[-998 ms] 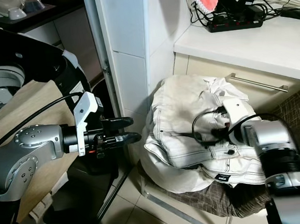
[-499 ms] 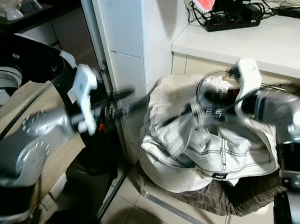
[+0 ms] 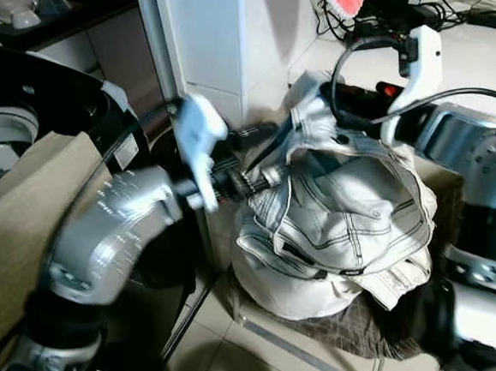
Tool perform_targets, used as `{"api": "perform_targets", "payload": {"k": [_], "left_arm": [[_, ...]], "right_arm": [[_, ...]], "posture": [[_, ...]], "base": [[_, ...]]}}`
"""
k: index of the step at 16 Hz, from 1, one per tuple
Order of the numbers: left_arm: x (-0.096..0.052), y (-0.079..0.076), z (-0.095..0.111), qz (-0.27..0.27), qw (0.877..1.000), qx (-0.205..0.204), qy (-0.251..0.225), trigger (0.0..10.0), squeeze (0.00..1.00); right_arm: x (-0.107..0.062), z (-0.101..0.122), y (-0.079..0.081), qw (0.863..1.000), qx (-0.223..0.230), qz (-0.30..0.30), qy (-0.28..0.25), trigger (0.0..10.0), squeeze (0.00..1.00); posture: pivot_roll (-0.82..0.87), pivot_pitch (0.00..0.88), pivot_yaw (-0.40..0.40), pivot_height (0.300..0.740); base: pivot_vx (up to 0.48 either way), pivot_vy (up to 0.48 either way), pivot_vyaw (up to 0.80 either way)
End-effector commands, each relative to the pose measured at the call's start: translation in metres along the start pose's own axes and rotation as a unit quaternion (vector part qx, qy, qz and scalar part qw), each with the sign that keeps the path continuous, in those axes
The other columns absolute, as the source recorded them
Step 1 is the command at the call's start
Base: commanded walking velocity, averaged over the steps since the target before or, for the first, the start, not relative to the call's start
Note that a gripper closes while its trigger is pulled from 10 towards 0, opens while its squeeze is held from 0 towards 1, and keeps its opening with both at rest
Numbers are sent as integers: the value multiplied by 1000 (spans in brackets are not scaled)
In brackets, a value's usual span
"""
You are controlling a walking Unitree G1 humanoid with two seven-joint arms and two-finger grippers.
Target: Clothes washing
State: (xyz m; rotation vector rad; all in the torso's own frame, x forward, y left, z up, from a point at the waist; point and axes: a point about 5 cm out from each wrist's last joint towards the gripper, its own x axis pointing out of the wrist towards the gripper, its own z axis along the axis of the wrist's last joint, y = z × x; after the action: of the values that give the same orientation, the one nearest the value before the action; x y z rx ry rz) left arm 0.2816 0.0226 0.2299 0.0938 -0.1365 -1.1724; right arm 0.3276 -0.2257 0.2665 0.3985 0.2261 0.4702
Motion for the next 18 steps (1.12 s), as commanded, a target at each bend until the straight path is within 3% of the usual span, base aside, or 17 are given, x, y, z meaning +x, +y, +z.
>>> {"api": "perform_targets", "payload": {"k": [1, 2, 3, 5, 7, 10, 14, 15, 16, 18], "left_arm": [[3, -3, 0, -1, 1000, 17, 1, 10000, 992], [7, -7, 0, 1, 1000, 4, -7, 10000, 173], [9, -6, 0, 15, 1000, 4, -6, 10000, 0], [11, -1, -4, 46, 999, 9, 2, 10000, 0], [14, 1, -4, 71, 995, -60, -21, 10000, 0], [15, -1, -8, 75, 991, -108, -18, 10000, 0], [13, 10, -24, 139, 987, -65, 42, 10000, 0], [12, 11, -24, 145, 986, -66, 39, 9020, 0], [11, 16, -24, 162, 983, -72, 38, 0, 0], [9, 18, -24, 170, 982, -74, 42, 0, 0]], "right_arm": [[-1, 14, 6, 999, 5, 2, -33, 0, 0], [5, 14, 6, 999, 22, -15, -39, 0, 0], [7, 13, 8, 999, 30, -14, -41, 0, 0], [10, 13, 12, 999, 33, -10, -41, 0, 0], [14, 13, 18, 999, 34, -3, -39, 0, 0], [17, 11, 21, 999, 36, -5, -38, 0, 0], [21, 10, 29, 999, 34, 8, -37, 0, 0], [22, 10, 30, 999, 34, 9, -37, 0, 0], [22, 10, 30, 999, 36, 11, -38, 0, 0], [21, 11, 31, 998, 37, 13, -40, 0, 0]], "posture": [[-138, 0, 18, 740], [-138, 0, 18, 740], [-136, 0, 16, 740], [-136, 0, 16, 740], [-137, 0, 18, 740], [-137, 0, 19, 740], [-138, 0, 22, 740], [-138, 0, 22, 740], [-138, 0, 24, 740], [-138, 0, 24, 740]], "base": [[0, 0, 0], [0, 0, 0], [0, 0, 0], [0, 0, 0], [0, 0, 0], [0, 0, 0], [0, 0, 0], [0, 0, 0], [0, 0, 0], [0, 0, 0]]}}
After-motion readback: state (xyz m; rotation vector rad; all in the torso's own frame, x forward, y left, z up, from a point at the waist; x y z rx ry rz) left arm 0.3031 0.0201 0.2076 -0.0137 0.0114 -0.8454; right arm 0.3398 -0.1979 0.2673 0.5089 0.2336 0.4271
